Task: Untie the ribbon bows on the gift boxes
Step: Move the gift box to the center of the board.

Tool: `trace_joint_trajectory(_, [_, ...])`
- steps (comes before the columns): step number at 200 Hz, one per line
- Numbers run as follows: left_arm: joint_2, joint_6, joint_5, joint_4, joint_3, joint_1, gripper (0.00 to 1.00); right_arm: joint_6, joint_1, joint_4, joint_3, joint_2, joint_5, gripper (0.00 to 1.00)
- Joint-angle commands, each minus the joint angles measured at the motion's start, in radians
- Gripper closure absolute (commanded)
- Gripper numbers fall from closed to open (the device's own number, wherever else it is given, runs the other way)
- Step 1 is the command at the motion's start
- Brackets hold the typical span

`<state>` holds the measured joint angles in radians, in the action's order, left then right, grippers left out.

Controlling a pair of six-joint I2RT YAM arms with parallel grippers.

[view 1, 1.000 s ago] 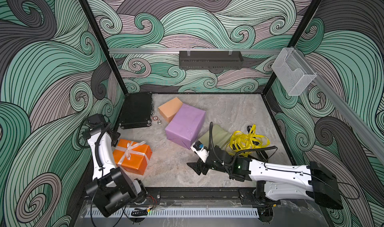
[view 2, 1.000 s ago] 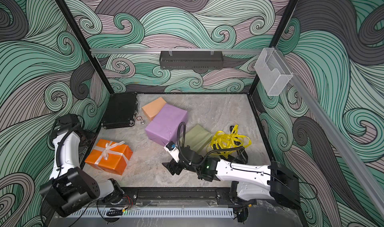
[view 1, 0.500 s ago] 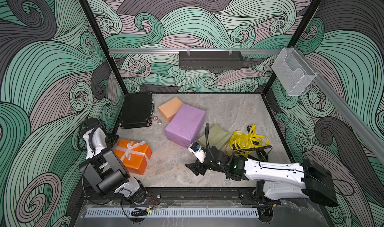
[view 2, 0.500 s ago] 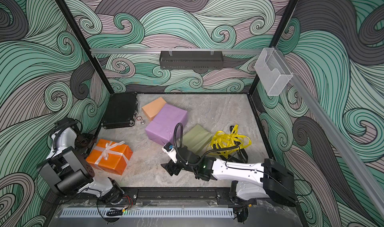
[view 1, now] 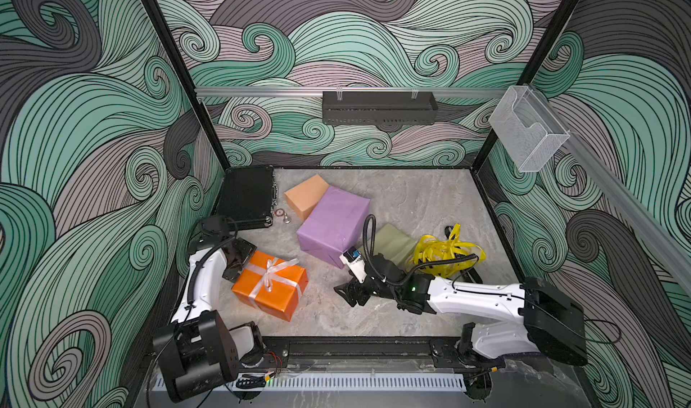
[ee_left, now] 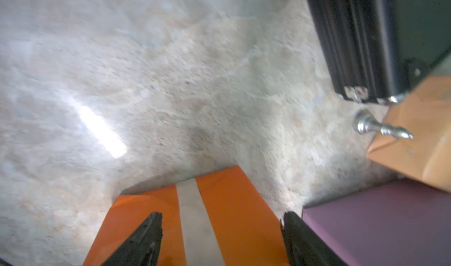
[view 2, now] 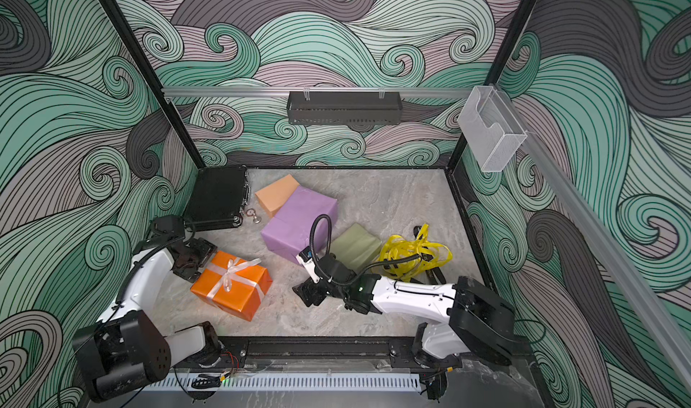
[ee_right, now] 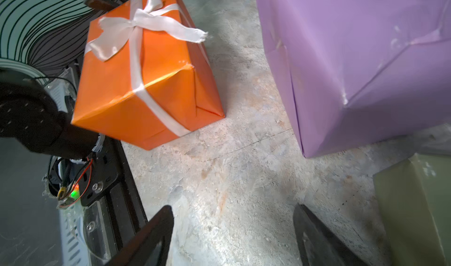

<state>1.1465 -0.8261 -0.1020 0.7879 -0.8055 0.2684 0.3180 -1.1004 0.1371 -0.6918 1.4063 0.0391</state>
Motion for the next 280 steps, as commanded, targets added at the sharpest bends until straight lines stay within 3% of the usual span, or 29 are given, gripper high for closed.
trace_joint_trajectory(1, [-0.052, -0.147, 0.005, -0.046, 0.030, -0.107, 0.22, 0.053, 0.019, -0.032, -0.044, 0.053, 0.046, 0.24])
trace_joint_trajectory(81, [-0.020, -0.374, 0.062, -0.276, 0.102, -0.493, 0.22, 0.126, 0.032, -0.023, -0.077, 0.149, 0.132, 0.29])
trace_joint_trajectory(116, [0.013, -0.429, 0.117, -0.315, 0.056, -0.633, 0.21, 0.133, 0.122, -0.066, -0.074, 0.139, 0.141, 0.32])
trace_joint_trajectory(160, [0.057, -0.485, 0.162, -0.392, 0.029, -0.742, 0.20, 0.100, 0.225, -0.147, -0.123, 0.157, 0.149, 0.31])
trace_joint_trajectory(196, [0.012, -0.469, 0.187, -0.337, 0.011, -0.758, 0.16, 0.112, 0.275, -0.186, -0.100, 0.098, 0.135, 0.31])
trace_joint_trajectory(219, [-0.062, -0.400, 0.231, -0.258, 0.000, -0.755, 0.11, 0.127, 0.291, -0.284, -0.102, 0.021, 0.097, 0.30])
trace_joint_trajectory(235, [-0.127, -0.261, 0.274, -0.214, -0.023, -0.753, 0.08, 0.154, 0.298, -0.372, -0.114, -0.054, 0.041, 0.32])
trace_joint_trajectory(259, [-0.178, -0.039, 0.221, -0.100, -0.128, -0.705, 0.07, 0.242, 0.286, -0.439, -0.166, -0.145, 0.031, 0.42])
trace_joint_trajectory(280, [-0.174, 0.109, 0.171, -0.027, -0.182, -0.697, 0.09, 0.288, 0.224, -0.561, -0.317, -0.083, -0.012, 0.48])
